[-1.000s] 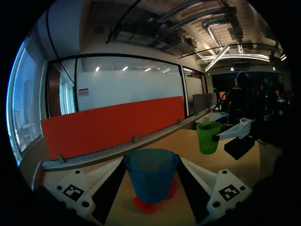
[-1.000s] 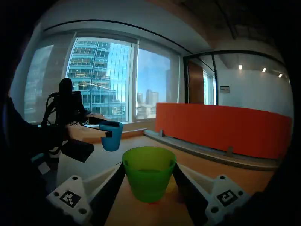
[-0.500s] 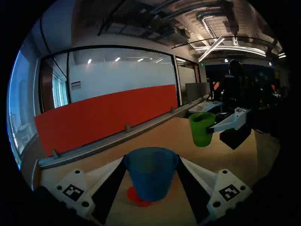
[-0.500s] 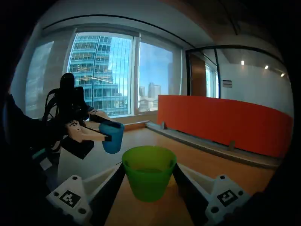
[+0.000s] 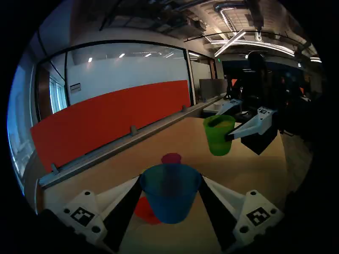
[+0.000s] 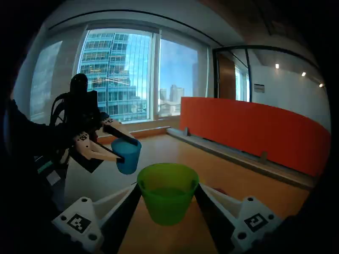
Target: Pour water
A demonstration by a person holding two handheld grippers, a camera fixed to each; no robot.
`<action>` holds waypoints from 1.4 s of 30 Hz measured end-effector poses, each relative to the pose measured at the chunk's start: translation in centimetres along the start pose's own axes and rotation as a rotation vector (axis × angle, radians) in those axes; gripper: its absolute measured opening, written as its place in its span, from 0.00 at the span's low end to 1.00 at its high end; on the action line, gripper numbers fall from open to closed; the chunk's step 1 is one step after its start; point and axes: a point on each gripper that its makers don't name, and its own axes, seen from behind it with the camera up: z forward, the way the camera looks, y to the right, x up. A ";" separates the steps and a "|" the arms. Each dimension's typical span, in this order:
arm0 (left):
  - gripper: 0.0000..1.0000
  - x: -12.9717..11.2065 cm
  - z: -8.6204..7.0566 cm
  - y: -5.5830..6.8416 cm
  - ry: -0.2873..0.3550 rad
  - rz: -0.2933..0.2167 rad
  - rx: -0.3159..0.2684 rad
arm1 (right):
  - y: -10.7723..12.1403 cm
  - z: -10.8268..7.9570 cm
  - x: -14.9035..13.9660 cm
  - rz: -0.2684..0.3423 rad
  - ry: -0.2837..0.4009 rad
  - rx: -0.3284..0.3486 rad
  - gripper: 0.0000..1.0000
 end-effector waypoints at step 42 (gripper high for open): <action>0.89 -10.1 3.6 3.2 -0.261 0.088 -0.181 | 1.2 1.8 -8.5 -0.019 -0.244 0.045 0.89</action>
